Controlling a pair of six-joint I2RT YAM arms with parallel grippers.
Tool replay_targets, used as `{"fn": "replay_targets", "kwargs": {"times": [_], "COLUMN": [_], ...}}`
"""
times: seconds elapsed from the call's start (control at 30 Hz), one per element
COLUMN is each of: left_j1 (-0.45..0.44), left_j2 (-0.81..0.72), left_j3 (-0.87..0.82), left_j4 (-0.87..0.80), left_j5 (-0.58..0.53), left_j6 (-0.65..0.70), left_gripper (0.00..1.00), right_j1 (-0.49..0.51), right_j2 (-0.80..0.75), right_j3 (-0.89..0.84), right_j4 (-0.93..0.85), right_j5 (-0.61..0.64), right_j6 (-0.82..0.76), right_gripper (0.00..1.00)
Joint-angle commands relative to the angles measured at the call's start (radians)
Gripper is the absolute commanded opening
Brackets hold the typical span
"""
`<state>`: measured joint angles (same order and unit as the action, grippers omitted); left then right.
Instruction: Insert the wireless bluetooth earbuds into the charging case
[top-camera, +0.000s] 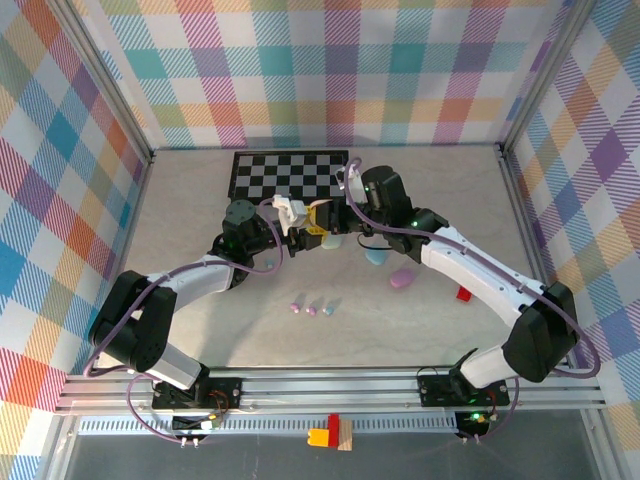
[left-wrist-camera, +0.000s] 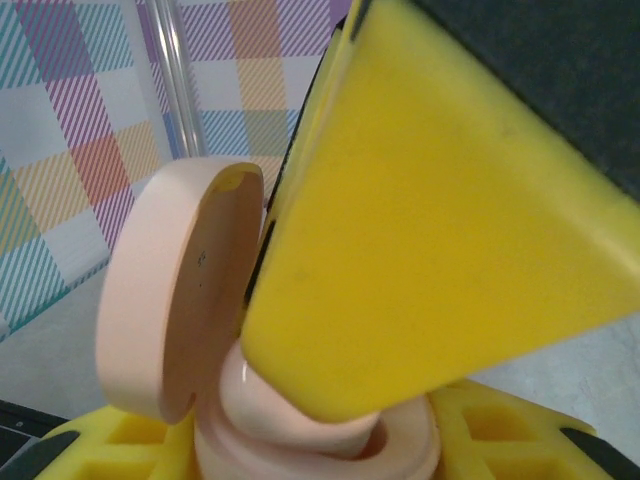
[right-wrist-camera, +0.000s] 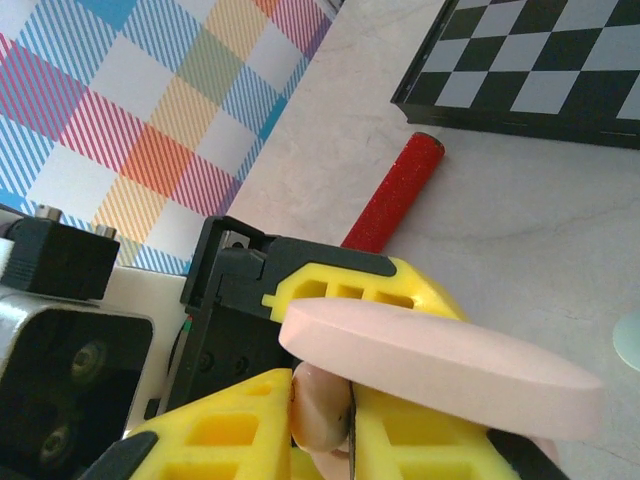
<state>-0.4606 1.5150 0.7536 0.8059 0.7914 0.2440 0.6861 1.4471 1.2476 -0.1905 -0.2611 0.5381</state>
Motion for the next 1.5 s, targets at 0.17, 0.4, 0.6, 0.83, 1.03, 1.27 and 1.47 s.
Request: {"fn": "replay_targets", "kwargs": {"times": [0.17,0.4,0.6,0.83,1.03,1.27,1.47], "left_j1": [-0.012,-0.012,-0.008,-0.006,-0.006,-0.006,-0.003], "left_j2": [-0.009,-0.013,-0.009,-0.004,-0.019,-0.041,-0.061], "left_j3": [0.035,0.036,0.033,0.020,0.014,0.006,0.000], "left_j4": [0.051,0.049,0.053,0.070,0.022,0.010,-0.002], "left_j5": [-0.013,-0.021,-0.028,-0.018,-0.003,-0.004,-0.045], "left_j6": [-0.057,-0.062,-0.062,-0.034,0.020,0.021,-0.029], "left_gripper": [0.40,0.40,0.40,0.40,0.41,0.41,0.41], "right_j1": [-0.005,-0.018,-0.025,-0.029,-0.034,-0.040,-0.045], "right_j2": [0.008,-0.011,-0.072,-0.127,-0.015,0.140,0.187], "right_j3": [0.014,0.010,-0.002,0.015,0.191,0.396,0.432], "right_j4": [-0.022,-0.055,-0.021,0.011,-0.167,-0.370,-0.456], "right_j5": [0.050,0.085,0.072,0.026,0.059,0.033,-0.032], "right_j6": [0.025,0.023,-0.024,-0.087,-0.131,-0.160,-0.172], "right_gripper": [0.21,0.33,0.39,0.42,0.39,0.33,0.33]}}
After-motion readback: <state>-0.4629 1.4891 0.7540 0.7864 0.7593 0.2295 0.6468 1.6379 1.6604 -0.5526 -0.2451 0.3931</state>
